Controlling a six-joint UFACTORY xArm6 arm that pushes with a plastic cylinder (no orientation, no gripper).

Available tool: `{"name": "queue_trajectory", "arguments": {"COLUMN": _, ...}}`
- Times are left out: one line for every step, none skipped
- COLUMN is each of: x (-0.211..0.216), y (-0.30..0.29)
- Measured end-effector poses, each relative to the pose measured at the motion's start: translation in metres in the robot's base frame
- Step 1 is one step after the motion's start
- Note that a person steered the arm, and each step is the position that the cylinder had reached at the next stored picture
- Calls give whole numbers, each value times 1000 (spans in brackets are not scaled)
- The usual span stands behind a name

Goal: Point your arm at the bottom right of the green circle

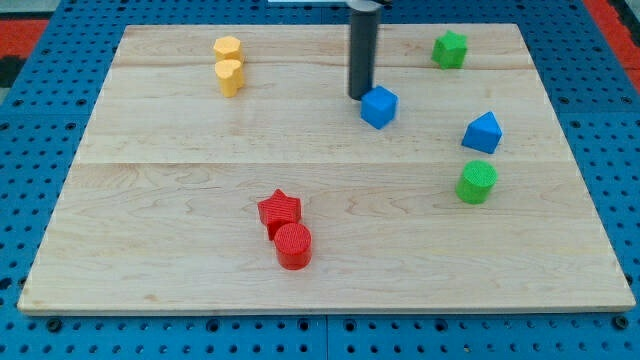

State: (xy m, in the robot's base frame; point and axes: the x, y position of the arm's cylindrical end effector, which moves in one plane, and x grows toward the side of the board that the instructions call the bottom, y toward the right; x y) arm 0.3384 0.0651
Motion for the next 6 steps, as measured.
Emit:
{"name": "queue_trajectory", "arguments": {"x": 31, "y": 33}}
{"name": "queue_trajectory", "arguments": {"x": 51, "y": 18}}
{"name": "queue_trajectory", "arguments": {"x": 122, "y": -21}}
{"name": "queue_trajectory", "arguments": {"x": 173, "y": 11}}
{"name": "queue_trajectory", "arguments": {"x": 181, "y": 105}}
{"name": "queue_trajectory", "arguments": {"x": 165, "y": 165}}
